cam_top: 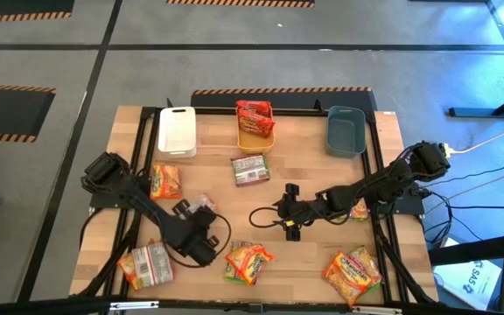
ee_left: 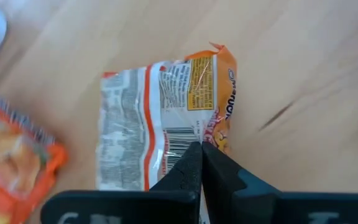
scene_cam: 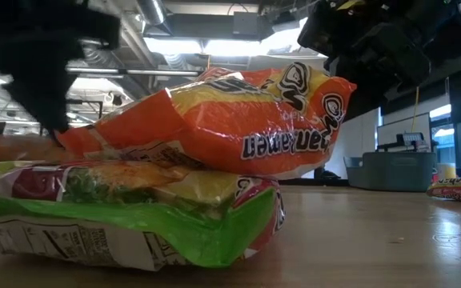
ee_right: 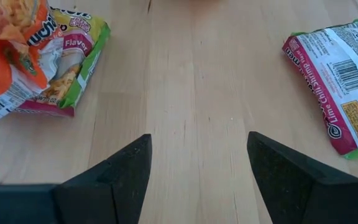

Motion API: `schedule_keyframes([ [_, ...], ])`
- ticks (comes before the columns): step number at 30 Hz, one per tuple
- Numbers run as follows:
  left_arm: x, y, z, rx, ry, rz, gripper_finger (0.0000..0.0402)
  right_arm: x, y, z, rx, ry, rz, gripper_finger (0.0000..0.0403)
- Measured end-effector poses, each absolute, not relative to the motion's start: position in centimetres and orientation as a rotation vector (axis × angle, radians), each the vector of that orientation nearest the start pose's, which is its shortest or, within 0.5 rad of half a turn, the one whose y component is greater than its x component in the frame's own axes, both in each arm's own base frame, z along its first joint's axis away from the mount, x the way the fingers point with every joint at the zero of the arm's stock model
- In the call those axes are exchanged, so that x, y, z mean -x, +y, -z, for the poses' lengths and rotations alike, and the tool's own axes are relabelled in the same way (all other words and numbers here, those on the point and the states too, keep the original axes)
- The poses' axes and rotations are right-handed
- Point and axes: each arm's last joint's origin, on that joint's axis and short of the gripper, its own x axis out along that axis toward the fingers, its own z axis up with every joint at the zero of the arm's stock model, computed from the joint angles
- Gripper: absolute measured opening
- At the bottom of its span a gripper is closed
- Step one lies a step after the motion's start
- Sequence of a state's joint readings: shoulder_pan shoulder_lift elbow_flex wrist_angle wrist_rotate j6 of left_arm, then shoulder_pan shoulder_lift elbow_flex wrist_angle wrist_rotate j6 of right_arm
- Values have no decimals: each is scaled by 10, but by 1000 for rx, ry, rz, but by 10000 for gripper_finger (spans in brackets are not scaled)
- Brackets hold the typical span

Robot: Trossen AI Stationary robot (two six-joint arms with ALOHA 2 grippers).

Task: Sort Maruchan noodles
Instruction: Put the orange noodle pack into the yellow bin

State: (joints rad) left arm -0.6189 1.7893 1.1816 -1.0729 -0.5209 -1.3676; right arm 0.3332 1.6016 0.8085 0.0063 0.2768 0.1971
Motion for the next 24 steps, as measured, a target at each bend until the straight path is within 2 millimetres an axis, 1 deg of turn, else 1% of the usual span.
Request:
schedule_keyframes([
  [5, -274, -165, -199, 181, 1044, -720, 0, -296, 94, -167, 49, 750, 21, 250],
  [9, -286, -162, -213, 132, 1037, -661, 0, -296, 94, -167, 51, 748, 27, 250],
  [16, -300, -156, -218, 106, 1032, -576, 0, -300, 95, -173, 31, 676, 31, 250],
  [20, -307, -156, -220, 105, 1007, -520, 0, -302, 96, -175, 47, 646, 18, 250],
  [24, -305, -156, -235, 117, 956, -468, 0, -304, 96, -177, 104, 617, -6, 250],
])
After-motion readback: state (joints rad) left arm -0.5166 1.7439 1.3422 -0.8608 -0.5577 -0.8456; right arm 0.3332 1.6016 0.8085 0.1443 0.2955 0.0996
